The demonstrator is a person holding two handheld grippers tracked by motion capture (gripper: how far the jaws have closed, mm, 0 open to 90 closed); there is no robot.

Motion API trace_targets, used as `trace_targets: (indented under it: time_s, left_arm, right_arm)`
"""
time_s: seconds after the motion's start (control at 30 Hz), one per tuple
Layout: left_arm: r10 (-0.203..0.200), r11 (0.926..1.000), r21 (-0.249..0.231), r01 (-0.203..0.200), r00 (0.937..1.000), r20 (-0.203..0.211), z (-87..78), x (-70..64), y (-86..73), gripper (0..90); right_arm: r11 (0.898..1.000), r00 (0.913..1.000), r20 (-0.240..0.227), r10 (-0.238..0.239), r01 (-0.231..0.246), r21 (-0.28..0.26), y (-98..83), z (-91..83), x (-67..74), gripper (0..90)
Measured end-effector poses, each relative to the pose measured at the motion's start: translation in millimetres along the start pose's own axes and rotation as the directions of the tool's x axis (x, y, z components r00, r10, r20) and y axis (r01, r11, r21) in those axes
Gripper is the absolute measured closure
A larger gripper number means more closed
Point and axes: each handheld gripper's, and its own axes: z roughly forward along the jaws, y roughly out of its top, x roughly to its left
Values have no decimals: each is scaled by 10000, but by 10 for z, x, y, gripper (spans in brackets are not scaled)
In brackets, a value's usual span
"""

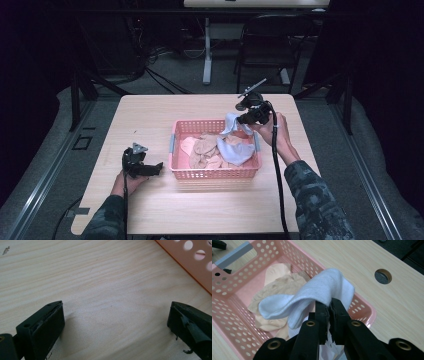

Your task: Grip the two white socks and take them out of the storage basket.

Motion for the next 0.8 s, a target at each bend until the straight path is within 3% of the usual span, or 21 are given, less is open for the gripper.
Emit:
trace_targets:
  time_s: [0.8]
  left_arm:
    - [26,10000,-20,-26,10000,28,0,-2,-2,9]
  right_arm:
    - [9988,9995,91,290,-286,-397,15,-422,-130,850]
